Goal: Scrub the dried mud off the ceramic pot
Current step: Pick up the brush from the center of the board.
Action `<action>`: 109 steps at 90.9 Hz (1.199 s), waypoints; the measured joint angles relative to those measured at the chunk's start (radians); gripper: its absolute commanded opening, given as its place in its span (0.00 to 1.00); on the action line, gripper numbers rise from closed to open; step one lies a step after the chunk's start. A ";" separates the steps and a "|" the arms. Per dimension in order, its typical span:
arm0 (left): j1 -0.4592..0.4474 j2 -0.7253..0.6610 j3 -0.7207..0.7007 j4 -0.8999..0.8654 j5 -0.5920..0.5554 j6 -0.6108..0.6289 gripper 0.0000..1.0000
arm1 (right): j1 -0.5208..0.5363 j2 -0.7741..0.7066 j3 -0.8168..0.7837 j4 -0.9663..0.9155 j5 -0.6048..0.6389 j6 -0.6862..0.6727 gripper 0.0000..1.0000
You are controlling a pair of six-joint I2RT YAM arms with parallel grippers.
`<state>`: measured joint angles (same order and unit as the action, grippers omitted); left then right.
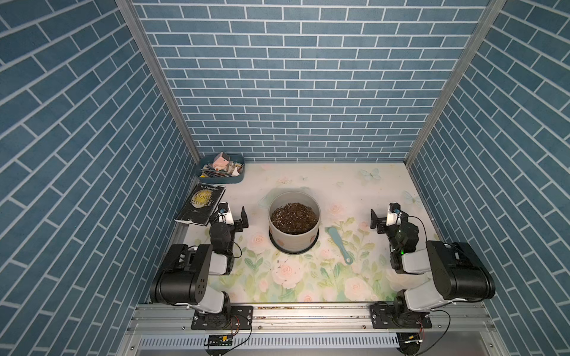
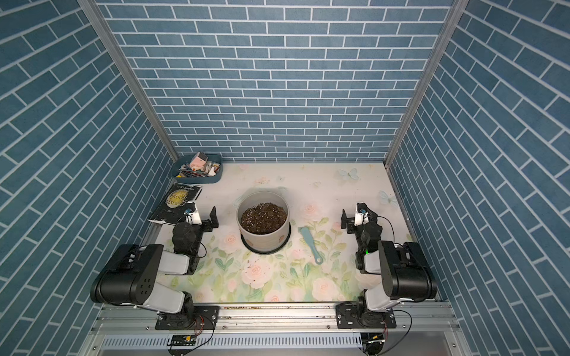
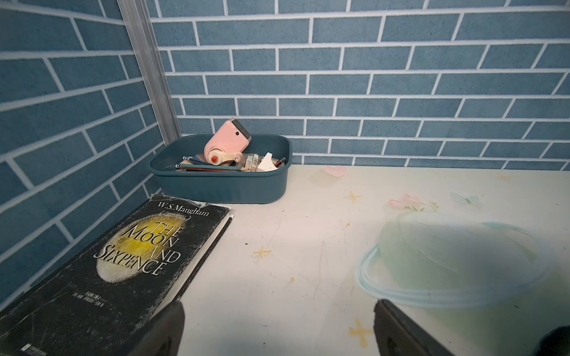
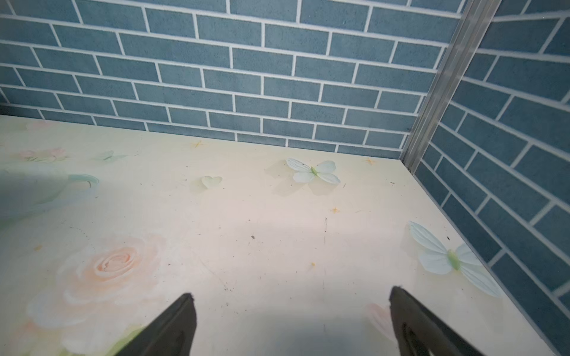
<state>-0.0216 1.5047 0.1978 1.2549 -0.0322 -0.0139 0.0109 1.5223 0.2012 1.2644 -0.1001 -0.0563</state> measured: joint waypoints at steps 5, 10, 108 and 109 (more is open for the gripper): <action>0.000 0.000 0.000 0.000 0.000 0.000 1.00 | 0.000 0.000 0.000 0.000 0.000 0.000 1.00; 0.000 0.000 0.000 0.000 0.000 0.000 1.00 | 0.000 0.000 0.000 0.000 0.000 0.000 1.00; -0.650 -0.495 0.472 -1.056 -0.302 -0.514 0.17 | 0.518 -0.335 0.440 -1.299 0.395 0.700 1.00; -0.665 -0.497 0.465 -1.060 -0.308 -0.516 0.17 | 0.528 -0.342 0.433 -1.303 0.399 0.706 1.00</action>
<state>-0.6868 1.0077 0.6624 0.1947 -0.3401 -0.5301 0.5385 1.1805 0.6342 -0.0383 0.2989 0.6495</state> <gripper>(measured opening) 0.199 0.997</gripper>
